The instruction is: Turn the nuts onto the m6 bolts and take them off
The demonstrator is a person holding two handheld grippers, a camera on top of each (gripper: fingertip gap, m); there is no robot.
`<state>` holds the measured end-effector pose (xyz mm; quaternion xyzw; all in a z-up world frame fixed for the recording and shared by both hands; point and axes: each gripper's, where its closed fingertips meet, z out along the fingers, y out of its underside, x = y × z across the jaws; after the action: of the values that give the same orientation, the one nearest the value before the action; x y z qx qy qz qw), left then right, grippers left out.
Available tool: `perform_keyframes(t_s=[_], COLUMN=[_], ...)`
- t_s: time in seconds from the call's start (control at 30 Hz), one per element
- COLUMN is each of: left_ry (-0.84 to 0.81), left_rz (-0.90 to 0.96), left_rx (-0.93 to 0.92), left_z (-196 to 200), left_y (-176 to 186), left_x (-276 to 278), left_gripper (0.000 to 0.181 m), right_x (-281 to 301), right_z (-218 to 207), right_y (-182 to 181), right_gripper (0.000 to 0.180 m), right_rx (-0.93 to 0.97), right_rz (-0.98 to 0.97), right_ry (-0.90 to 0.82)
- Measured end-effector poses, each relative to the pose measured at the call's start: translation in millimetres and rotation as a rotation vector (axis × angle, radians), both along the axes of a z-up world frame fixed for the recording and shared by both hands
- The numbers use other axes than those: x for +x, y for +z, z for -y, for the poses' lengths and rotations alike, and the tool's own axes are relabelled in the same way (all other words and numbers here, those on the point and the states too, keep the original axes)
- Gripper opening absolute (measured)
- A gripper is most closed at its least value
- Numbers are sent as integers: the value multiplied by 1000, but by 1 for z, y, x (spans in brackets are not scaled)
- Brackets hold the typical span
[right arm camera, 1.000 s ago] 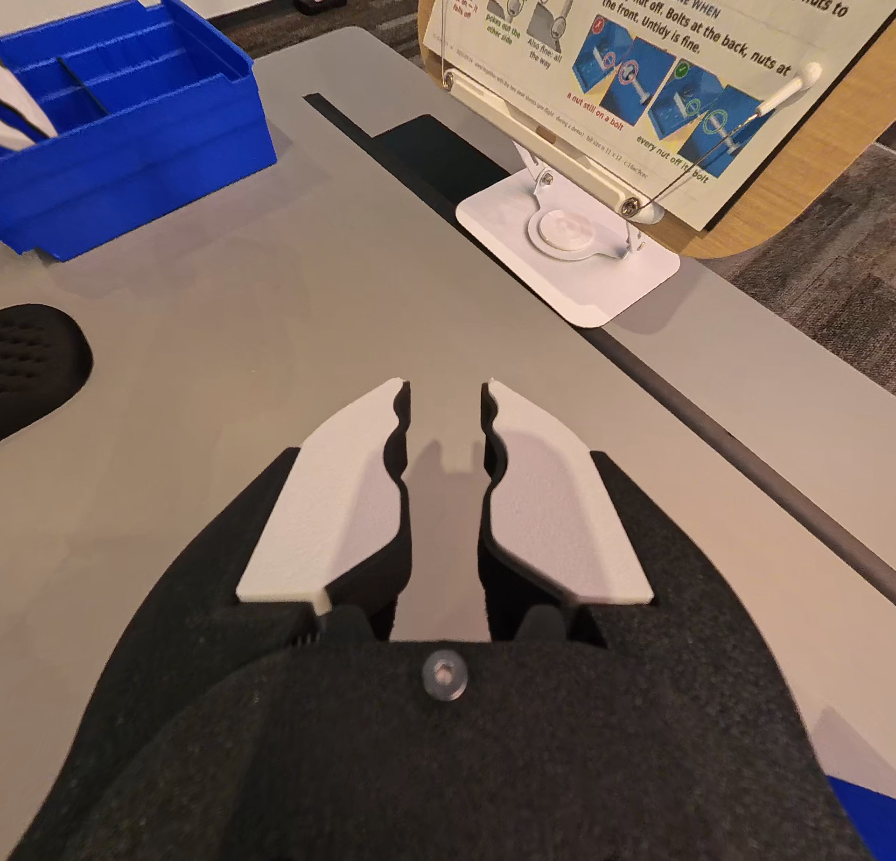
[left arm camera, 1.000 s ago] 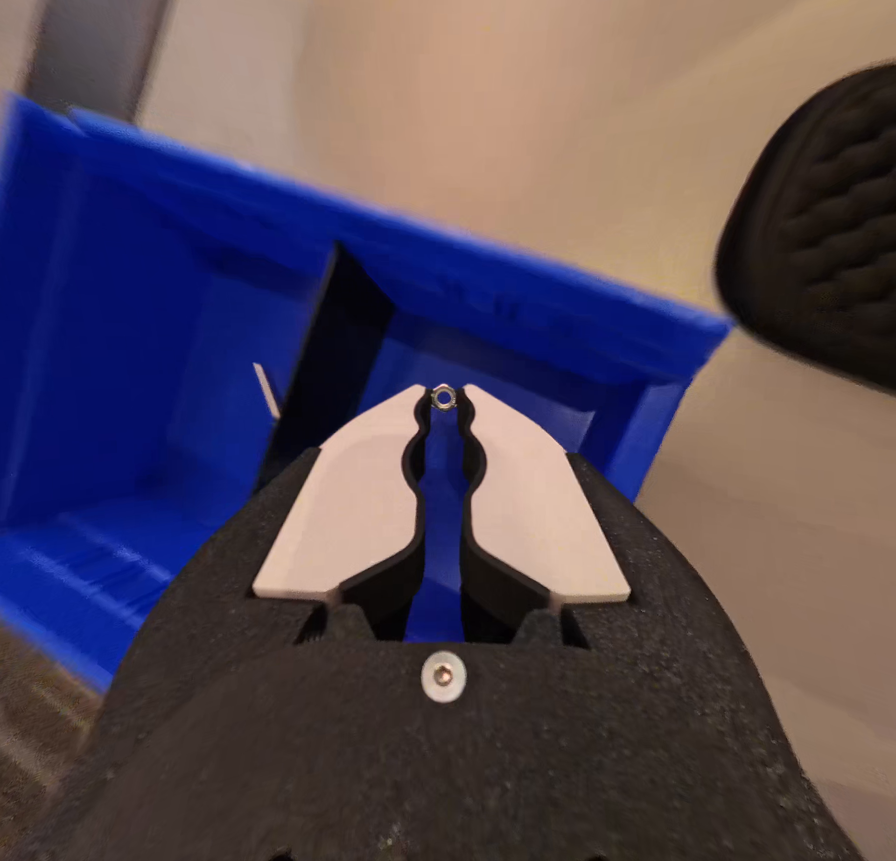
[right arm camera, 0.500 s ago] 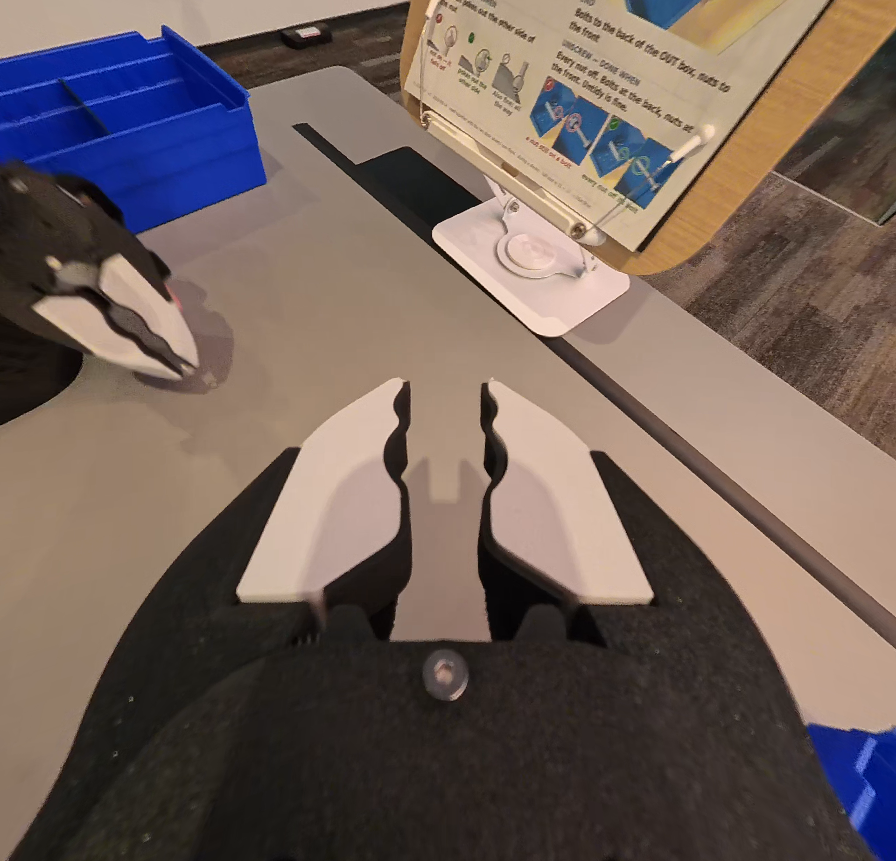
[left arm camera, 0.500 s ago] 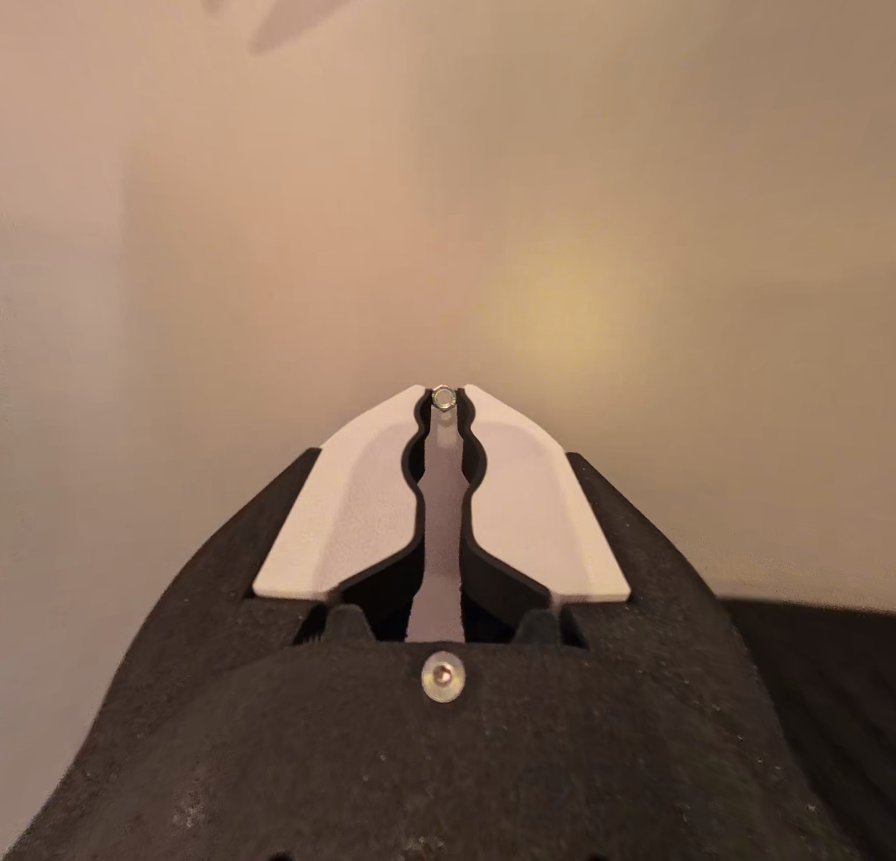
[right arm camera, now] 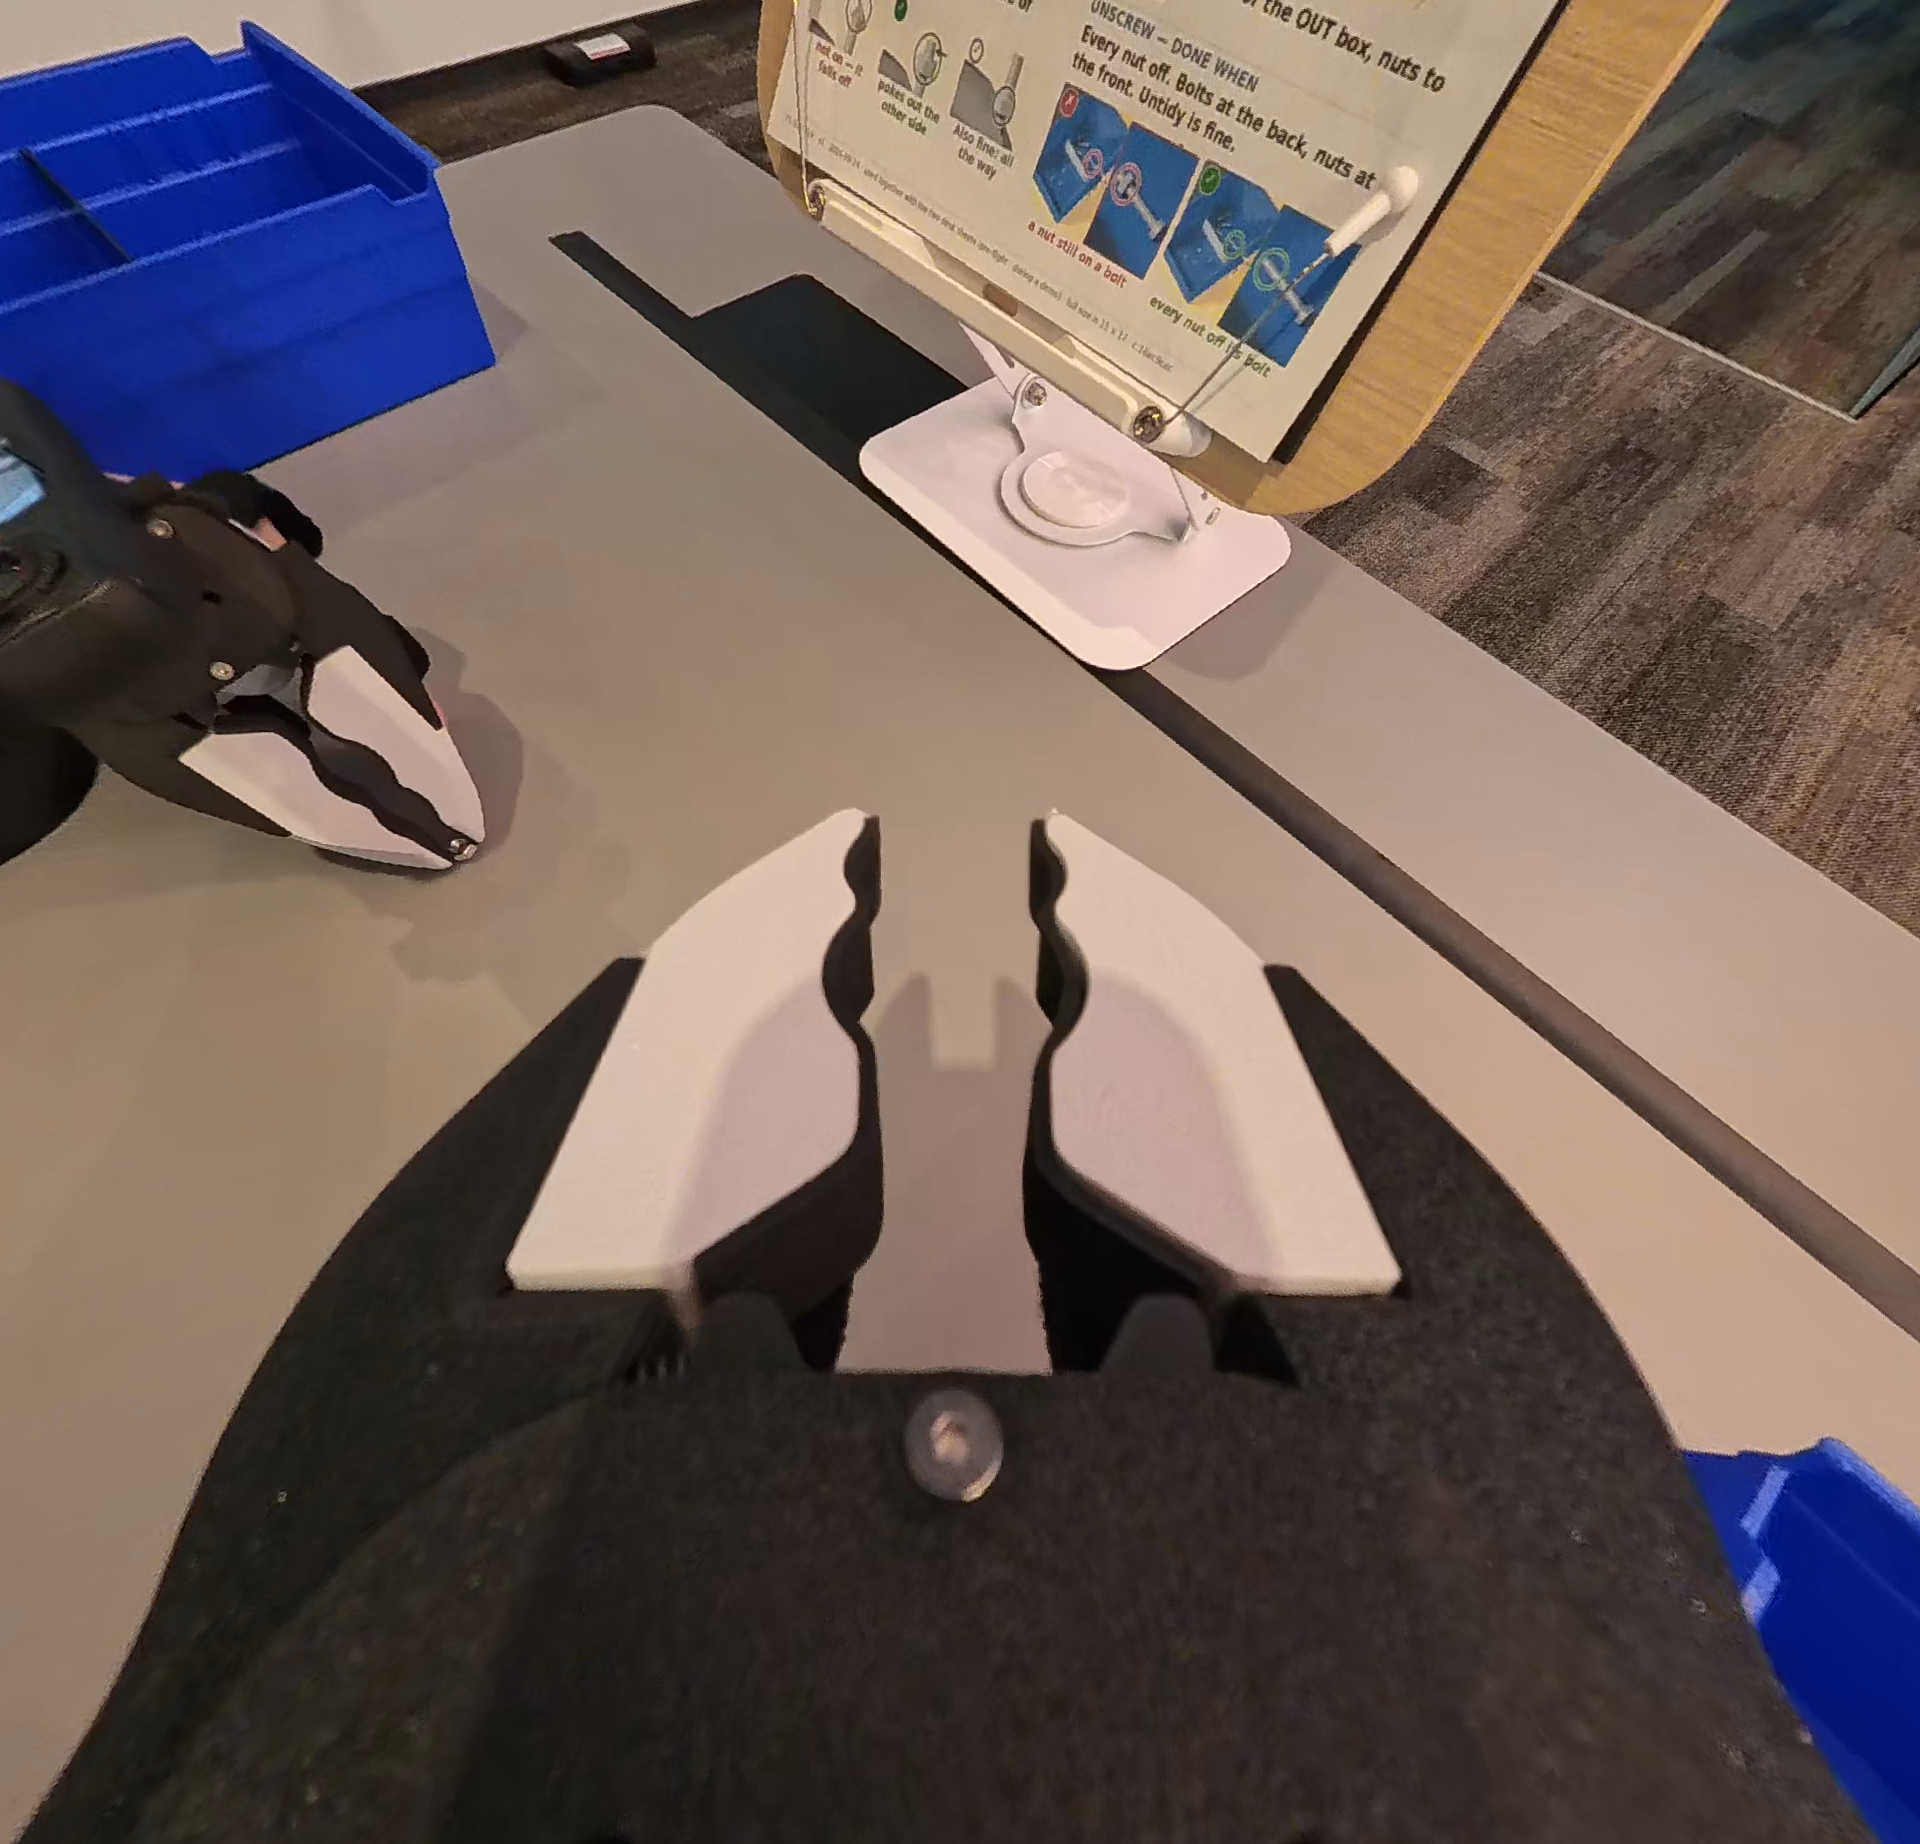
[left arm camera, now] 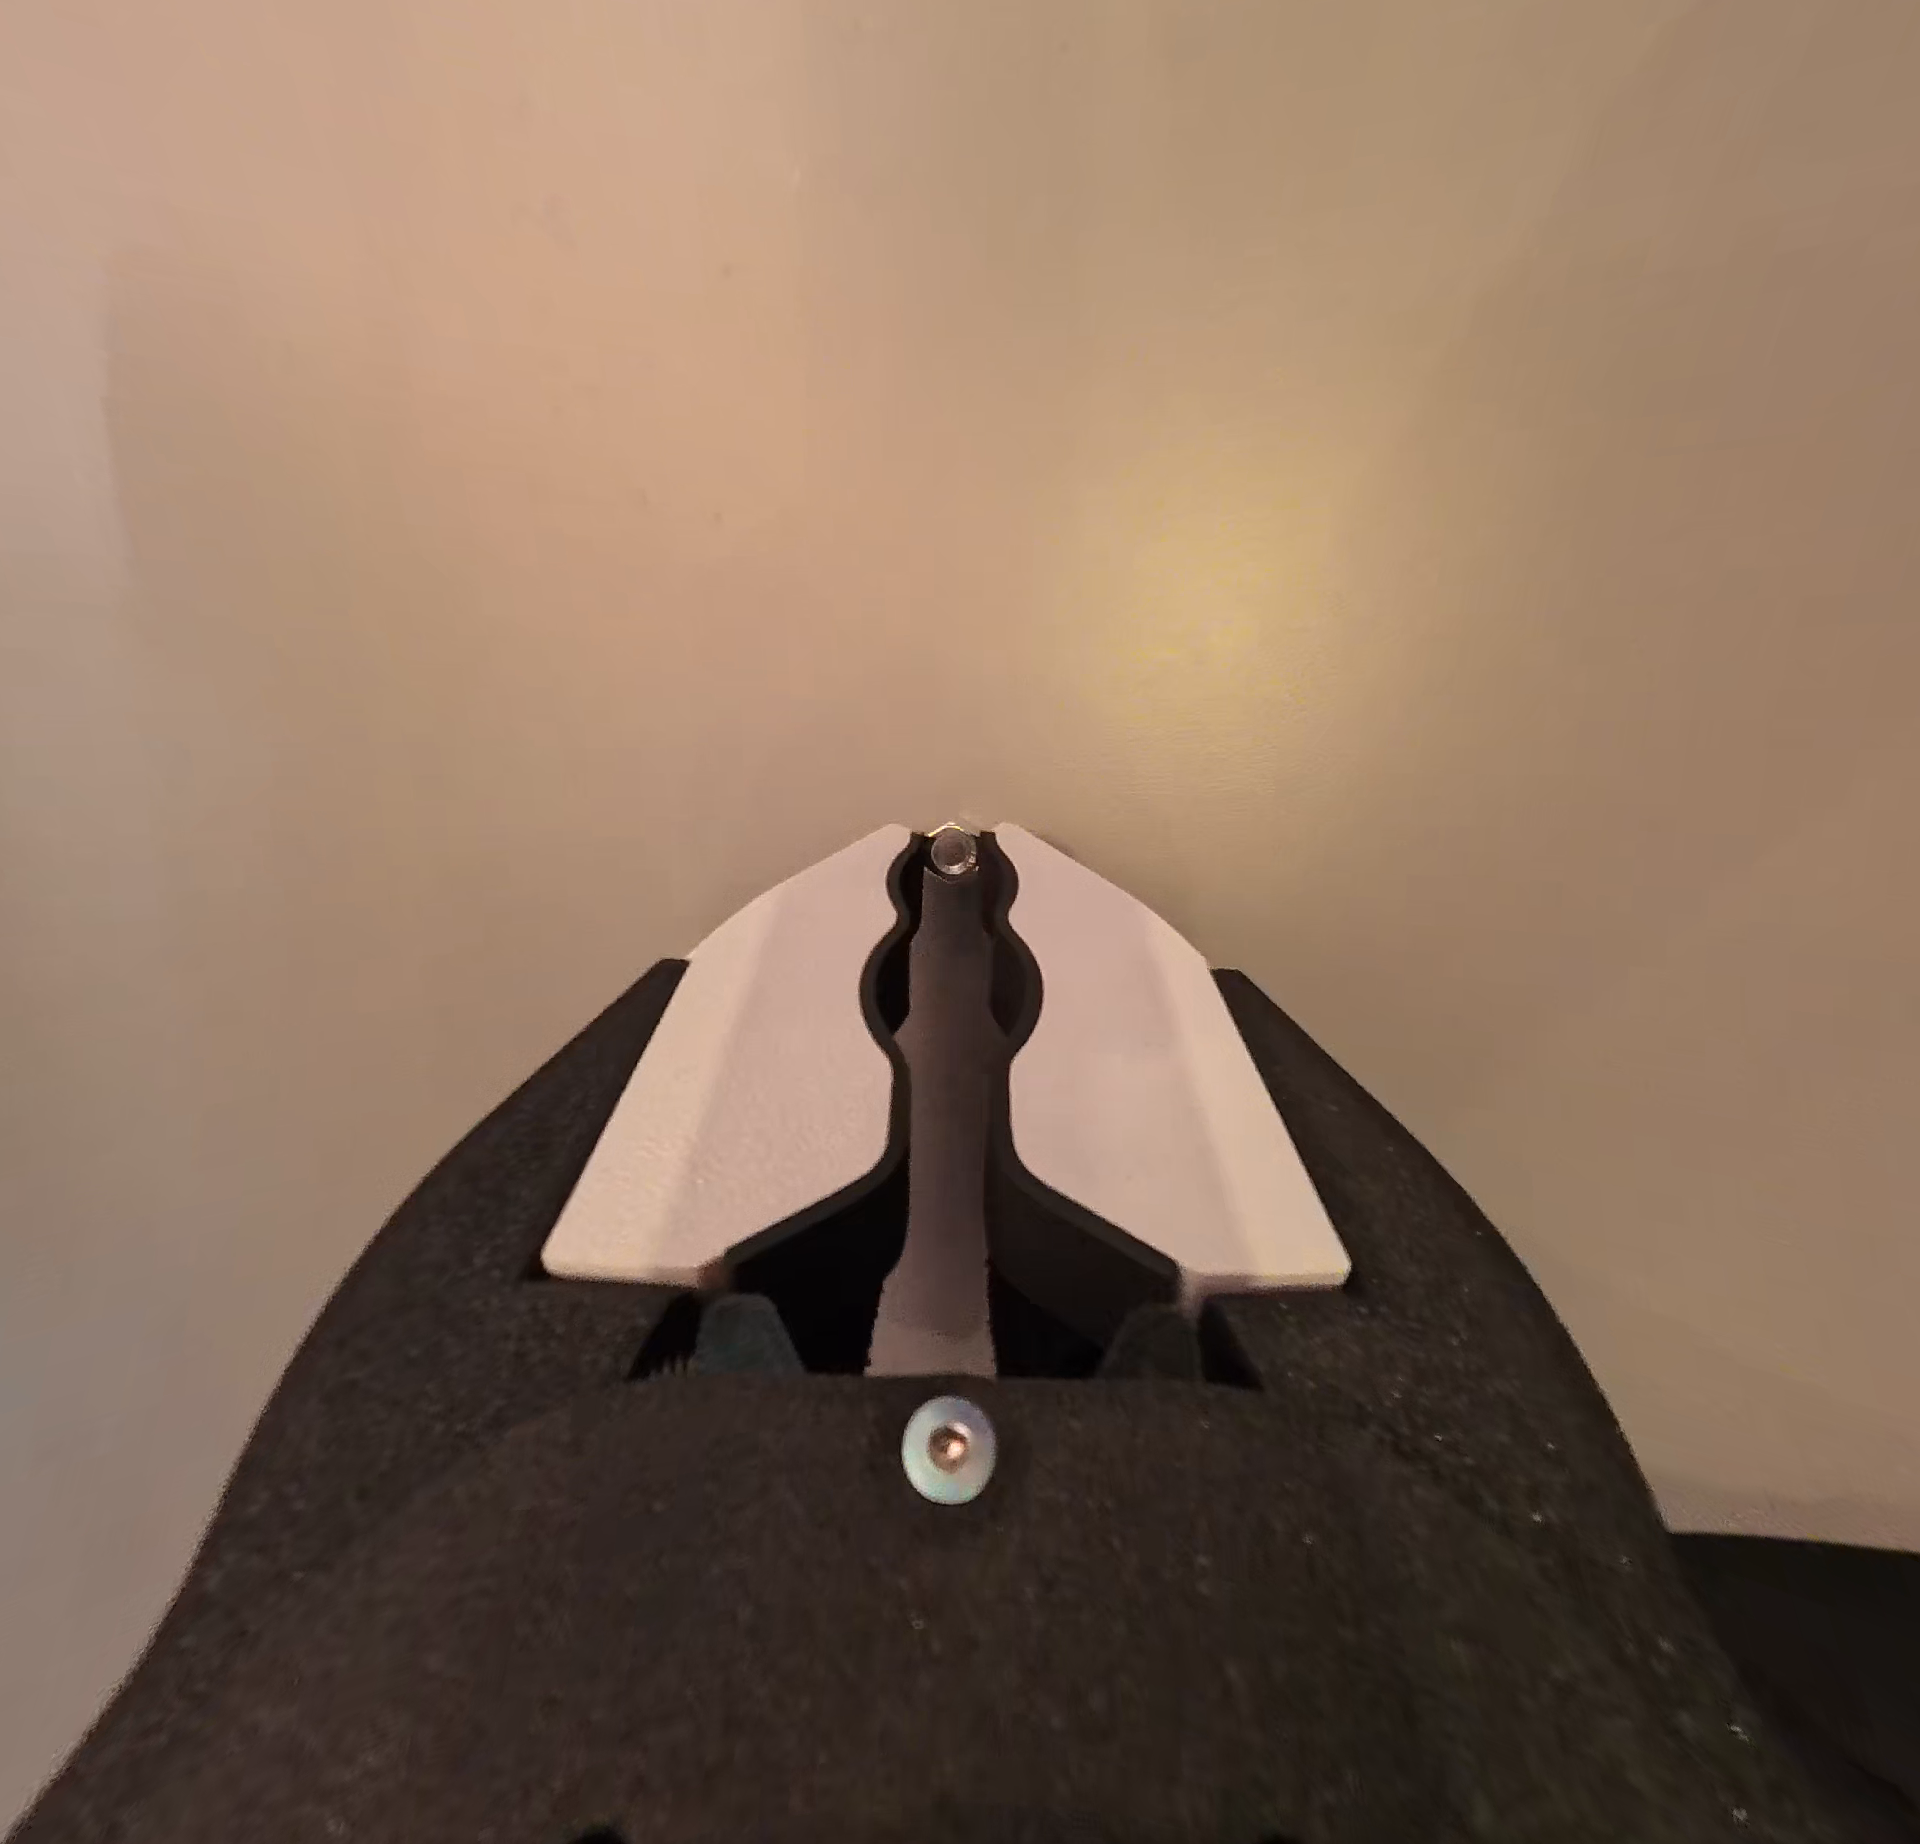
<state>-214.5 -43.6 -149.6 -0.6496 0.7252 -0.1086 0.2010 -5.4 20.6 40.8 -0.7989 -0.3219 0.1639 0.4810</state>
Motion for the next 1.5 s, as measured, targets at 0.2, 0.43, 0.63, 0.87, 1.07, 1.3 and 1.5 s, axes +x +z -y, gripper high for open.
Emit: perform_keyframes(t_s=[0.2,0.43,0.63,0.87,1.07,1.3,1.5], left_ry=[47,182,417,484,348,344,389], left_rz=[57,128,-50,-235,-284,-403,-470], left_rx=[-35,191,182,61,-19,-119,-133], left_z=[-4,-54,-89,-116,-124,-138,-139], left_y=[0,139,178,98,58,24,5], left_x=[0,-74,-245,-351,-359,-370,-377], left_gripper=[28,29,29,24,31,20,20], right_x=[4,10,17,16,2,-6,-6], right_z=[1,2,1,-1,-5,-9,-12], right_y=[0,5,6,4,-17,-39,-49], right_gripper=[26,24,23,22,22,22,22], right_rx=[-12,5,-8,-8,-69,-127,-145], right_rz=[-15,9,-10,24,83,168,239], right_ry=[5,-29,-61,-80,-56,-67,-73])
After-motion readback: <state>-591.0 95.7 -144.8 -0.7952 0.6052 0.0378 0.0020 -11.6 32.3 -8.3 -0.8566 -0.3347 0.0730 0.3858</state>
